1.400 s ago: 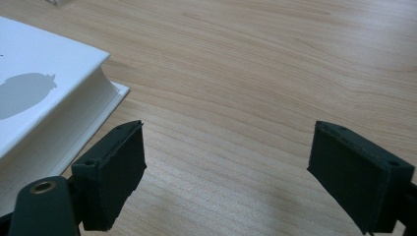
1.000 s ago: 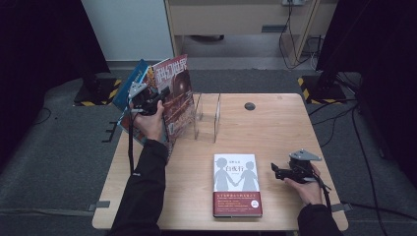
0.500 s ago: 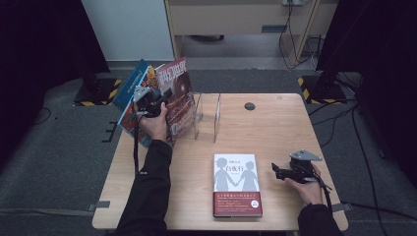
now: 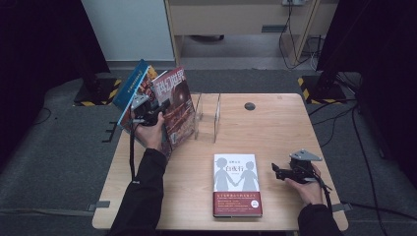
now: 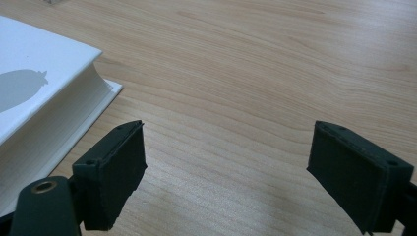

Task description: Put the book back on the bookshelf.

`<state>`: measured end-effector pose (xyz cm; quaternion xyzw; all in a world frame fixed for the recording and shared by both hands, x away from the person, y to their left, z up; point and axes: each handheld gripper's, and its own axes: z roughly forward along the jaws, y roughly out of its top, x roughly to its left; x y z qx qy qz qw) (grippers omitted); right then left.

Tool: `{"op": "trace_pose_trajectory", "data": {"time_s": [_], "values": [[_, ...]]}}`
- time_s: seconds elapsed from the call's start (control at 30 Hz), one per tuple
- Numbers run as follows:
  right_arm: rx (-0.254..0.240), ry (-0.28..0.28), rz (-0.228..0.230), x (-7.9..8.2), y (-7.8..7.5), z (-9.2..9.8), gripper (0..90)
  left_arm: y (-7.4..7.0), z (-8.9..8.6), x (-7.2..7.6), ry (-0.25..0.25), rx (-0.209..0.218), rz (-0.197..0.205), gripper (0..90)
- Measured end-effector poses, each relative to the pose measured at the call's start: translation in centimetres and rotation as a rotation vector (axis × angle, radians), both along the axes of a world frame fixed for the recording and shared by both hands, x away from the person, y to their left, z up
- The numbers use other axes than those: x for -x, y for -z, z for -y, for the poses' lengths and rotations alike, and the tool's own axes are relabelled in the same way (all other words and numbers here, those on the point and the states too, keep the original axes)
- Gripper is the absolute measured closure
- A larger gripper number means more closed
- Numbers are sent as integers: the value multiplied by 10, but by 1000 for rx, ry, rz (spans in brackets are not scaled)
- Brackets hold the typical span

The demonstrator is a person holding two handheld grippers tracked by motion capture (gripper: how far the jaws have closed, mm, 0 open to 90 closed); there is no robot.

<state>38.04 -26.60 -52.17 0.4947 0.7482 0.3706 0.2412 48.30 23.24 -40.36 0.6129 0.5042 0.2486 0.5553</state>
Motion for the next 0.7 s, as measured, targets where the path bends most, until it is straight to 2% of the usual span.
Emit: {"op": "trace_pose_trajectory", "data": {"time_s": [0.17, 0.37, 0.53, 0.6, 0.67, 0.7], "values": [[-2, 0, 1, 0, -1, 0, 141, -4, -3, 12, 10, -68, -43, 796], [-3, -3, -1, 1, -1, 0, 141, -11, -6, 11, 6, -85, -68, 767], [-7, 0, 0, 1, -1, 0, 140, -15, -6, 6, 3, -80, -81, 777], [-6, -1, 1, 1, -1, 0, 141, -16, -6, 6, 13, -64, -85, 795], [-5, 0, -1, 0, -1, 0, 141, -17, -6, 7, 31, -29, -82, 822], [-5, 0, 0, 0, -1, 0, 140, -18, -5, 8, 32, -31, -70, 831]]}}
